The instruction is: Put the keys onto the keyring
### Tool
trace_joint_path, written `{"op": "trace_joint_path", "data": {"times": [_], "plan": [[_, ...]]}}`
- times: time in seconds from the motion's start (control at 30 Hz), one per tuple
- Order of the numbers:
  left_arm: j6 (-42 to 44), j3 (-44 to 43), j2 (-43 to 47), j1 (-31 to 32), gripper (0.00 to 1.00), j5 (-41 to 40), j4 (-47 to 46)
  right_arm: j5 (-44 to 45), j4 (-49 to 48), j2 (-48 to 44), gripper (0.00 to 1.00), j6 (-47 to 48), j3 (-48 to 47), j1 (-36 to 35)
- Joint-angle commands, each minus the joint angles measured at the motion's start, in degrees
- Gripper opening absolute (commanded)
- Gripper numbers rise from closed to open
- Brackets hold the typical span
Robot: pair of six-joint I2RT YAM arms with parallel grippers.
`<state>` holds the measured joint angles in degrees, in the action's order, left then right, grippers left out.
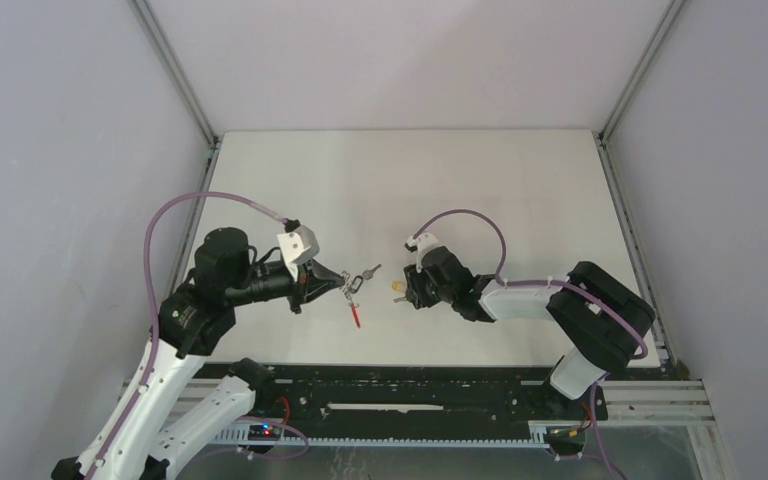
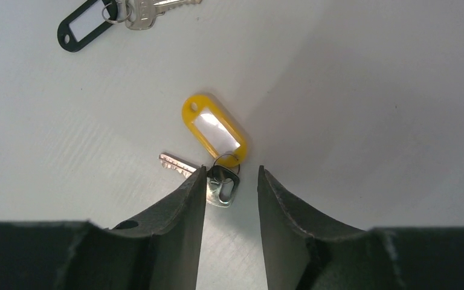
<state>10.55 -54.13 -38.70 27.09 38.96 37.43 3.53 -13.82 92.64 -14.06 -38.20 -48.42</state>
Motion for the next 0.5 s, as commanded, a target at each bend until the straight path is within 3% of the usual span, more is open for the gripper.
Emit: {"op": "trace_joint_path", "data": {"times": [0.0, 0.37, 0.47], "plan": [[-0.09, -1.57, -0.34, 0.33, 0.0, 0.05, -2.52, -1.17, -0.88, 0.87, 0.42, 1.03, -1.71, 0.49], [-0.61, -1.87, -0.37, 0.33, 0.0, 0.41, -2.62, -7.46, -2.57, 1.11, 0.05, -0.67, -1.58, 3.22], [-0.7, -1.86, -0.35, 0.33, 0.0, 0.46, -2.57, -8.05, -3.0, 0.75, 0.0, -0.87, -1.28, 3.65]]}}
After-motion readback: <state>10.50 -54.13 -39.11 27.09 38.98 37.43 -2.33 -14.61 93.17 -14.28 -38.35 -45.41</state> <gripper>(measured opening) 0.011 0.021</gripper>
